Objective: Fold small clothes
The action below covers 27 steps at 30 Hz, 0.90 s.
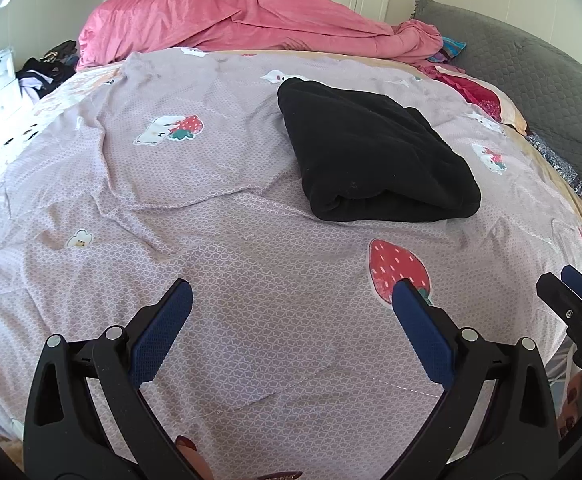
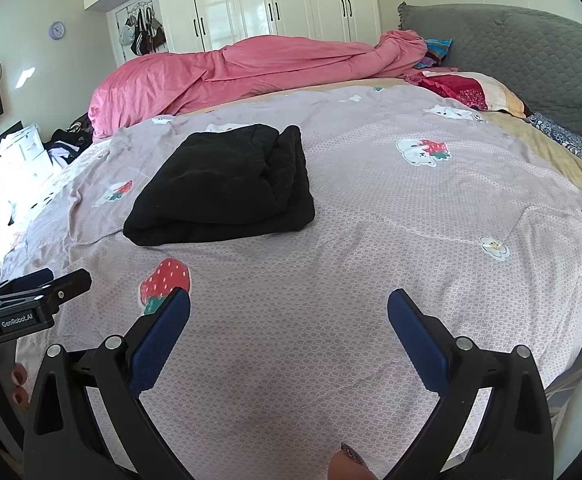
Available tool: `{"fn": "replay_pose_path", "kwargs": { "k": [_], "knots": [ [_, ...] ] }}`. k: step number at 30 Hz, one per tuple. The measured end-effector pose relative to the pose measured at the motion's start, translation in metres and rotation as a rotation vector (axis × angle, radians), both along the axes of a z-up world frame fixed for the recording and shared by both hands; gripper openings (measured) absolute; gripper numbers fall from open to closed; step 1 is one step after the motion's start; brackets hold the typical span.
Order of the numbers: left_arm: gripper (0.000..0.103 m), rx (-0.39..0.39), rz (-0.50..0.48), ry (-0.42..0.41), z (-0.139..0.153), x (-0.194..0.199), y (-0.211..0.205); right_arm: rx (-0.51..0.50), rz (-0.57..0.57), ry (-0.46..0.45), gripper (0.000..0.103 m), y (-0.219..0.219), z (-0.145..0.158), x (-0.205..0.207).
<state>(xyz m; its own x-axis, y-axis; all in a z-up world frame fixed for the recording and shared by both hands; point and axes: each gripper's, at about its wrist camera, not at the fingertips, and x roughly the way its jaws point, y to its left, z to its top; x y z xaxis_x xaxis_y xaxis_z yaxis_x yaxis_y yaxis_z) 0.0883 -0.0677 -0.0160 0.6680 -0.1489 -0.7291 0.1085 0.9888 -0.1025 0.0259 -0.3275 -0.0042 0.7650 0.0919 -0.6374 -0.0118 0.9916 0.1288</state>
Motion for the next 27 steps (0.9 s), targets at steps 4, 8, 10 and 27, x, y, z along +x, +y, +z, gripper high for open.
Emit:
{"fn": "replay_pose_path", "kwargs": {
  "k": [4,8,10,27],
  "knots": [
    [0.094,0.001,0.006,0.001,0.0001,0.0007,0.0008,-0.002,-0.001,0.001,0.099,0.0006,-0.0002,-0.0003],
    [0.094,0.004,0.009,0.004,-0.0003,0.0009,0.0014,0.001,-0.003,0.001,0.099,0.0004,-0.0008,-0.0002],
    [0.094,0.007,0.010,0.002,0.0003,0.0005,0.0014,0.002,-0.003,0.002,0.099,0.0008,-0.0016,0.0000],
    [0.094,0.024,0.011,-0.001,0.0003,-0.0021,0.0019,-0.001,-0.008,0.017,0.099,0.0007,-0.0067,0.0005]
  ]
}}
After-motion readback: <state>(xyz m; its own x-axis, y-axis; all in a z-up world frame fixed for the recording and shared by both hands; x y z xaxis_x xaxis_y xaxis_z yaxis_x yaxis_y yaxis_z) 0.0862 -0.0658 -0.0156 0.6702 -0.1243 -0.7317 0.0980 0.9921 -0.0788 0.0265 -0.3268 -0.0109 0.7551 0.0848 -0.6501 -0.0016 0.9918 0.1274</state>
